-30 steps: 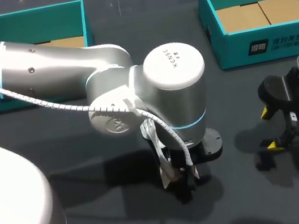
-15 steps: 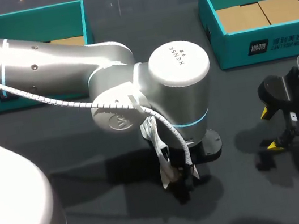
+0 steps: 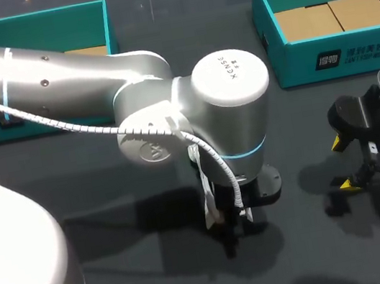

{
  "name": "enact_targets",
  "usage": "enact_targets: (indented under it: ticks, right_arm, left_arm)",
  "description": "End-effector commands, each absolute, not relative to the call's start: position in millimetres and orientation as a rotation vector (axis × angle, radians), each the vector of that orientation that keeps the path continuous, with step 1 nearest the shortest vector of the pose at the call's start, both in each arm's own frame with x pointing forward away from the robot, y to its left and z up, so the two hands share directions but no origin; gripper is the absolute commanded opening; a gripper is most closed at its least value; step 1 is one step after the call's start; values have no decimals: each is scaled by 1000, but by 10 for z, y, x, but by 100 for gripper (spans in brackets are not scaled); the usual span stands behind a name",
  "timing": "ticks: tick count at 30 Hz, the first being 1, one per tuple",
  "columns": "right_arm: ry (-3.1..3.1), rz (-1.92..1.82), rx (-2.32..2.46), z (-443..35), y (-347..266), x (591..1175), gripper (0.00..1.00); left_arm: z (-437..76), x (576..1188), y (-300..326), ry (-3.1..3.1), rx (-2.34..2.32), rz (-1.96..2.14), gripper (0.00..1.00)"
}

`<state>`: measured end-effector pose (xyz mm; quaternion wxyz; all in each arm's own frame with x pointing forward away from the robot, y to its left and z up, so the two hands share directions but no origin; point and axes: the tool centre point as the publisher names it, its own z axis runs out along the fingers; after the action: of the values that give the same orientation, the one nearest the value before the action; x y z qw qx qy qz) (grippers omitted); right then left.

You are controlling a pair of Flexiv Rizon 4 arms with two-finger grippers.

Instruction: Take the shoe out of the shoebox, open the shoe tongue, remove and reinsert the insole, then place the shoe into the shoebox

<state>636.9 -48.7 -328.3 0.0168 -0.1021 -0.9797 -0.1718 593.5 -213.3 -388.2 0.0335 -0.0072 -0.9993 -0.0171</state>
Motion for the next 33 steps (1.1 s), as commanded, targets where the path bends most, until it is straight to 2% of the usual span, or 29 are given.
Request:
enact_targets:
  ticks: [1,8,24,33]
  right_arm:
    - [-3050,-534,-318,-3279,-494,6343,100]
    - [-3050,-534,-318,-3279,-494,6343,100]
    - [-3050,-534,-318,-3279,-494,6343,100]
    - [-3050,-534,-318,-3279,-494,6343,100]
  left_arm:
    - [-3733,5934,-2076,-3077,-26,-48,0]
    - [-3408,6009,-1942,-3076,37,-41,0]
    - [-2122,6493,-1537,-3068,200,39,0]
    - [-1835,6869,-1251,-3054,324,29,0]
